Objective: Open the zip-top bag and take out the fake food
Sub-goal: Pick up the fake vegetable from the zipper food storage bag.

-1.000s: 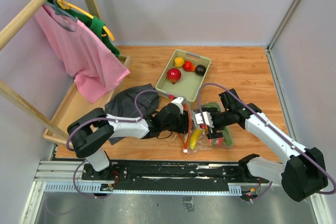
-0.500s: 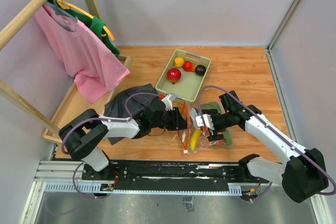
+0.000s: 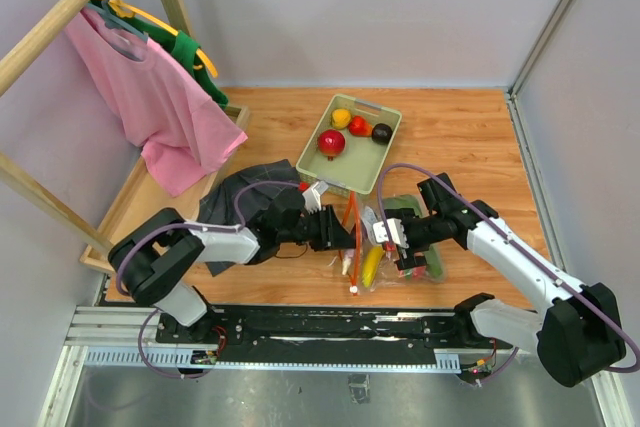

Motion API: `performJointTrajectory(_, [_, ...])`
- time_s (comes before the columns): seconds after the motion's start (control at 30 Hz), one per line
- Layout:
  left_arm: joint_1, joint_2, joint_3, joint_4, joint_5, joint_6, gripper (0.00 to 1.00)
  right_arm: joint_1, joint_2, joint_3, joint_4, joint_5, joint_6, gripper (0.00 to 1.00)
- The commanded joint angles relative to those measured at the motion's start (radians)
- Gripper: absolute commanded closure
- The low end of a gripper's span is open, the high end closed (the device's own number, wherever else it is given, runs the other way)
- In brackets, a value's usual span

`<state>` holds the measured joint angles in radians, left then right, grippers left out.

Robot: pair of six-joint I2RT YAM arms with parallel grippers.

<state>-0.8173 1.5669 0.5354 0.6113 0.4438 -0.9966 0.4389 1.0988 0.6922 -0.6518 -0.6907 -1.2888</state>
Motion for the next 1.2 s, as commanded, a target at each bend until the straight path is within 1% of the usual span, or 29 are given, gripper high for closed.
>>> performJointTrajectory(0.0, [0.007, -0.084, -0.036, -0.064, 0.009, 0.041, 0.86, 0.021, -0.011, -0.01, -0.013, -0.01, -0.013, 0.17])
performJointTrajectory(0.27, [0.008, -0.188, -0.089, -0.171, -0.025, 0.085, 0.86, 0.021, -0.028, -0.006, -0.014, -0.017, 0.001, 0.16])
performJointTrajectory(0.83, [0.007, -0.505, -0.122, -0.544, -0.156, 0.19, 0.89, 0.006, -0.067, -0.002, -0.022, -0.034, 0.008, 0.15])
performJointTrajectory(1.17, [0.007, -0.68, -0.128, -0.677, -0.245, 0.179, 0.9, -0.008, -0.076, 0.0, -0.024, -0.041, 0.012, 0.14])
